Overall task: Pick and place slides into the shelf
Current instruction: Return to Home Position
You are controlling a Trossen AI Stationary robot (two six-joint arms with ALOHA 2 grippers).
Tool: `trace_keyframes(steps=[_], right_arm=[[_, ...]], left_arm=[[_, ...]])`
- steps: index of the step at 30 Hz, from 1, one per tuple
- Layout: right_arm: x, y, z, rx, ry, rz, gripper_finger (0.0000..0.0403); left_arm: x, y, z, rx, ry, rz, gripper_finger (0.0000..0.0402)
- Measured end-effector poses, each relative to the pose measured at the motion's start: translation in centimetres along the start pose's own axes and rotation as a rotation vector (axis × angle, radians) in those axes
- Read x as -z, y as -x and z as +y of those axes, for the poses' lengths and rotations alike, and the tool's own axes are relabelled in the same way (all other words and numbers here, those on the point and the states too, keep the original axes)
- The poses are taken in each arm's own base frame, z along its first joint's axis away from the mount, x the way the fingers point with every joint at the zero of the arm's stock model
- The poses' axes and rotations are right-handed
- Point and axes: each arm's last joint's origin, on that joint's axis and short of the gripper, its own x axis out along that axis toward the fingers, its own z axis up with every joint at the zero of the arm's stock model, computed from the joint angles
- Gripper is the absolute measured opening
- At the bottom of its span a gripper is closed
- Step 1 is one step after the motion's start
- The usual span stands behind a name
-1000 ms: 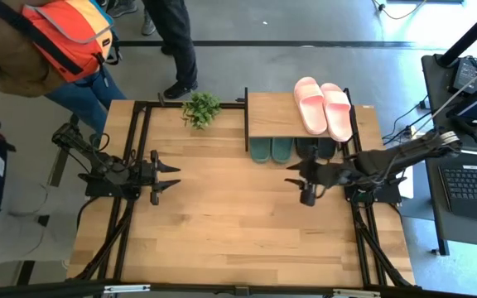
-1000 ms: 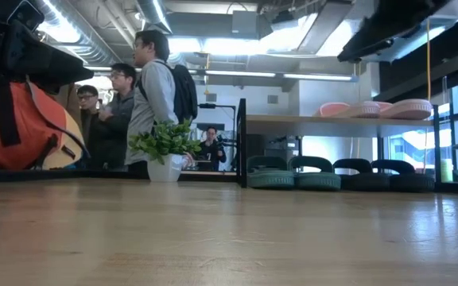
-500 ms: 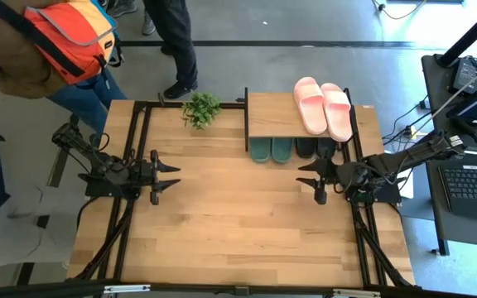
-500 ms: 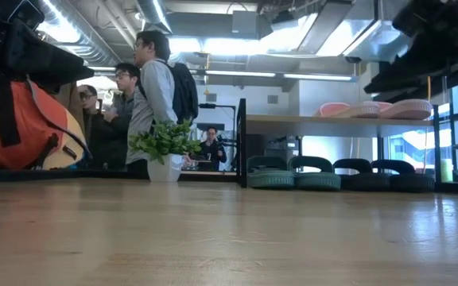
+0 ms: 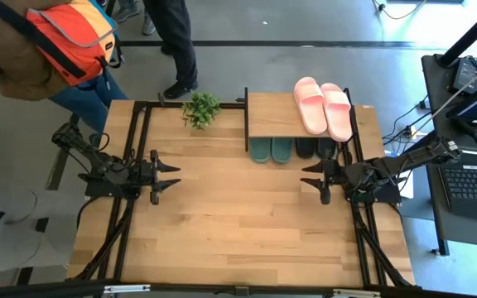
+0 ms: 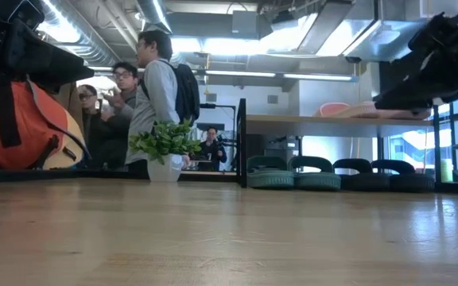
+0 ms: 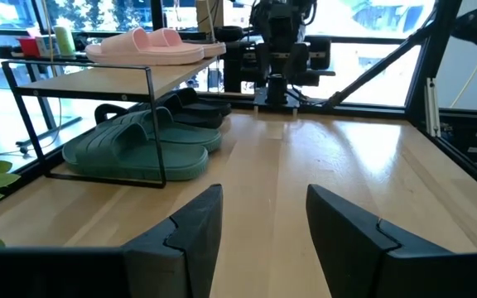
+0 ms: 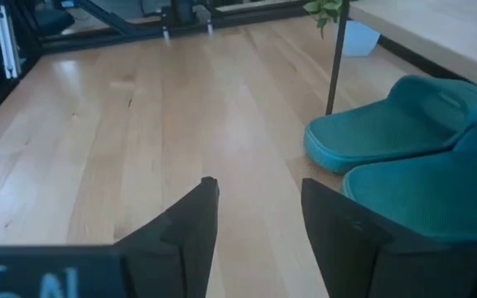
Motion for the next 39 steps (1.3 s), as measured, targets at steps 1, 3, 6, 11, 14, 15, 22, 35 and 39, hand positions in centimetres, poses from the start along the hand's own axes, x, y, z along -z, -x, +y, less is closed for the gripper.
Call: trace_keyframes(steps=[1, 3, 6, 11, 14, 15, 22, 35, 39], right_arm=[[0.2, 0.0, -0.1, -0.002, -0.003, -0.007, 0.0174], [0.5, 0.1, -0.2, -0.004, -0.008, -0.017, 0.0174], [0.9, 0.2, -0.4, -0.008, -0.008, -0.032, 0.0174], [1.9, 0.2, -0.7, -0.013, -0.006, -0.05, 0.0174], [2.1, 0.3, -0.8, -0.017, -0.01, -0.067, 0.0174], [2.1, 0.4, -0.8, -0.019, -0.005, -0.073, 0.0174], [1.6, 1.0, -1.0, -0.029, 0.052, -0.141, 0.0174], [0.9, 2.1, -1.3, -0.048, 0.053, -0.265, 0.0174], [0.9, 2.1, -1.3, -0.048, 0.051, -0.263, 0.0174]], left_arm=[[0.0, 0.0, 0.0, 0.0, 0.0, 0.0, 0.0168], [0.0, 0.0, 0.0, 0.0, 0.0, 0.0, 0.0168], [0.0, 0.0, 0.0, 0.0, 0.0, 0.0, 0.0168], [0.0, 0.0, 0.0, 0.0, 0.0, 0.0, 0.0168], [0.0, 0.0, 0.0, 0.0, 0.0, 0.0, 0.0168], [0.0, 0.0, 0.0, 0.0, 0.0, 0.0, 0.0168], [0.0, 0.0, 0.0, 0.0, 0.0, 0.0, 0.0168], [0.0, 0.0, 0.0, 0.0, 0.0, 0.0, 0.0168], [0.0, 0.0, 0.0, 0.0, 0.001, -0.001, 0.0168]])
